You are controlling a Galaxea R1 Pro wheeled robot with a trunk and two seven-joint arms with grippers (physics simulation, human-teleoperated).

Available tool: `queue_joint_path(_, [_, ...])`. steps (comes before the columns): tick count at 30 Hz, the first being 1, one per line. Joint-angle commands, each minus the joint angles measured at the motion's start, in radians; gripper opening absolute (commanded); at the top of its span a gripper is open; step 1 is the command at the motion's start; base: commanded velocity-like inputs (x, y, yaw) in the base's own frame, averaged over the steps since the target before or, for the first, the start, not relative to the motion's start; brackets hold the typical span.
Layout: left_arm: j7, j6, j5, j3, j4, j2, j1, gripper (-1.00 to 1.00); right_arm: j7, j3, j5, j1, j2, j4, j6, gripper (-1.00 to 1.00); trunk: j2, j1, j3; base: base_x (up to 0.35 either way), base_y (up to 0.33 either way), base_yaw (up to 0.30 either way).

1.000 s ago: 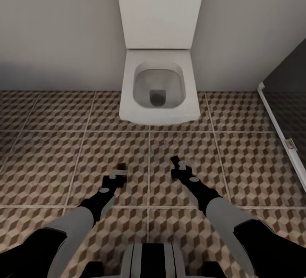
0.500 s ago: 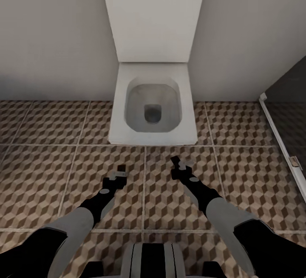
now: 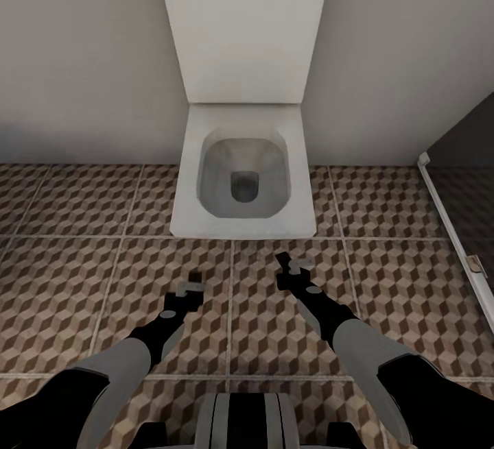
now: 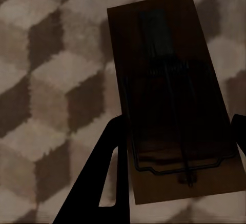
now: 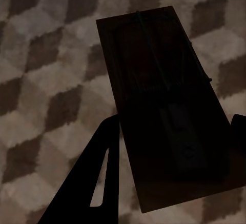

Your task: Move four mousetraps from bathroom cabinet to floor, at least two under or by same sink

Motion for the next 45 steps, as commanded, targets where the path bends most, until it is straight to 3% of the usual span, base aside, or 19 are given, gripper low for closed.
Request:
queue_joint_path(1, [0.007,-0.003,0.004,-0.009,0.002,0.0,0.001,-1.0,-0.003,0.008,-0.012,-0.001,0.0,0.001,-0.004,-1.0,0.0,0.0,0.0,0.0,0.0,0.0])
queue_joint_path(15, [0.007,-0.002,0.004,-0.009,0.004,0.0,0.008,-1.0,-0.004,0.008,-0.012,-0.001,0.0,0.001,-0.004,-1.0,0.0,0.0,0.0,0.0,0.0,0.0])
queue_joint_path(29, [0.007,-0.002,0.004,-0.009,0.003,0.0,0.009,-1.0,-0.003,0.009,-0.012,-0.001,0.0,0.001,-0.004,-1.0,-0.098,0.054,-0.049,0.0,0.0,0.0])
queue_joint_path(32, [0.006,-0.002,0.004,-0.009,0.003,0.0,0.009,-1.0,-0.004,0.009,-0.012,-0.001,0.0,0.001,-0.004,-1.0,-0.099,0.055,-0.062,0.0,0.0,0.0])
queue_joint_path(45, [0.007,-0.003,0.004,-0.009,0.003,0.0,0.01,-1.0,-0.004,0.008,-0.012,-0.001,0.001,0.003,-0.003,-1.0,-0.099,0.055,-0.064,0.0,0.0,0.0])
